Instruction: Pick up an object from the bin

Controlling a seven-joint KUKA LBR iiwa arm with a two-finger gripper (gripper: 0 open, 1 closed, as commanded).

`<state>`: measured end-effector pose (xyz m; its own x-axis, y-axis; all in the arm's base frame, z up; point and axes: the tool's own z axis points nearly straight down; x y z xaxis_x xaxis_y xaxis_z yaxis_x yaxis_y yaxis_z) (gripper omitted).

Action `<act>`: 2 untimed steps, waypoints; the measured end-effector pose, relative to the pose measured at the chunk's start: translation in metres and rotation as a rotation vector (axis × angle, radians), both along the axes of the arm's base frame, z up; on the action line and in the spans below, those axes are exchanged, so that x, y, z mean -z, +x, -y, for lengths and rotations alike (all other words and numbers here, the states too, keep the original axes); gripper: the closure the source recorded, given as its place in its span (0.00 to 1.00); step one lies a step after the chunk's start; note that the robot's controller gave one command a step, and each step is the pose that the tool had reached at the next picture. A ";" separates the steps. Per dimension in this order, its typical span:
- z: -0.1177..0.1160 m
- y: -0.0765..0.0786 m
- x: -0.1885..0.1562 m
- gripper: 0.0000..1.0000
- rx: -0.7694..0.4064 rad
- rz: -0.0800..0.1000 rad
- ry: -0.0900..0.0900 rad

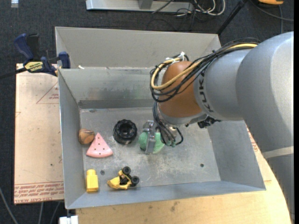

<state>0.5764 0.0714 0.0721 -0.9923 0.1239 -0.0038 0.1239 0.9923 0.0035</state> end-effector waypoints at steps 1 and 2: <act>0.000 0.000 0.000 1.00 0.001 0.000 0.000; 0.019 0.010 -0.130 1.00 0.006 -0.001 -0.002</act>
Offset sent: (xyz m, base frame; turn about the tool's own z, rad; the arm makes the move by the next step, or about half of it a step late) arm 0.0094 -0.0193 0.1301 0.0054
